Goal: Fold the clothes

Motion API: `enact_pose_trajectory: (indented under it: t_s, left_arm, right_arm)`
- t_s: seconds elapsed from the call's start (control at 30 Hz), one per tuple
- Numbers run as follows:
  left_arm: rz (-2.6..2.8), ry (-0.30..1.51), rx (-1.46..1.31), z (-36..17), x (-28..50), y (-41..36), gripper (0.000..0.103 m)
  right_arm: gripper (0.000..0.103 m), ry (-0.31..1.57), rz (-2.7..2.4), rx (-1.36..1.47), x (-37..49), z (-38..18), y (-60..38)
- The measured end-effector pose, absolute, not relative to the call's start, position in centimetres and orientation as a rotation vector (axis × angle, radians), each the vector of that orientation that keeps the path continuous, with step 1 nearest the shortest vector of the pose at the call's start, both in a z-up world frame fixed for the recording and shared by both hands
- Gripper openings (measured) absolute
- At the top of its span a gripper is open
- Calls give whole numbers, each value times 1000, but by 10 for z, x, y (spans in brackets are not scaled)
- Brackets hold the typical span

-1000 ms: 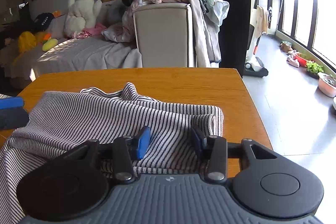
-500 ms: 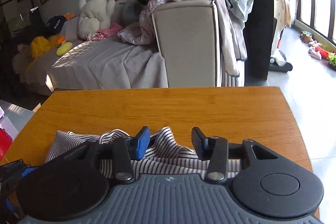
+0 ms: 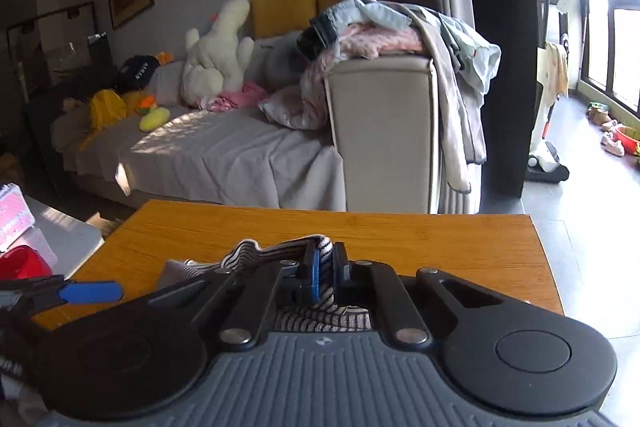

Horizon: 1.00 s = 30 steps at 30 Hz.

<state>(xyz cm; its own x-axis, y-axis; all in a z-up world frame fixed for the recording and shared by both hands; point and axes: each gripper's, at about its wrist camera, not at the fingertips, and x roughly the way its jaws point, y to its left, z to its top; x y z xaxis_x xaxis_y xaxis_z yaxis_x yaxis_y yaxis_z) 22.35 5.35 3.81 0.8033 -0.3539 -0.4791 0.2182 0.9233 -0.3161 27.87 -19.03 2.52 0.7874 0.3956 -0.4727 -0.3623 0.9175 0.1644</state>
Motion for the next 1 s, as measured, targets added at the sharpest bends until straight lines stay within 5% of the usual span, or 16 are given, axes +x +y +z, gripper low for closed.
enact_pose_trajectory:
  t_s: [0.5, 0.53, 0.63, 0.67, 0.77, 0.83, 1.0]
  left_arm:
    - [-299, 566, -210, 66, 181, 42, 103]
    - [-301, 576, -200, 63, 181, 41, 99]
    - [-299, 642, -129, 53, 179, 36, 65]
    - [-296, 658, -105, 48, 177, 35, 65]
    - [-303, 664, -31, 39, 167, 31, 65]
    - [-308, 666, 3, 36, 159, 29, 65]
    - [-265, 676, 30, 34, 148, 42, 83]
  right_arm:
    - [6, 658, 454, 130, 135, -28, -211]
    - [6, 663, 453, 117, 132, -29, -211]
    - [8, 638, 476, 62, 118, -18, -211]
    - [8, 610, 487, 63, 112, -10, -213]
    - [19, 523, 484, 71, 101, 12, -221]
    - [38, 468, 444, 77, 100, 23, -228]
    - [47, 600, 246, 24, 126, -5, -242]
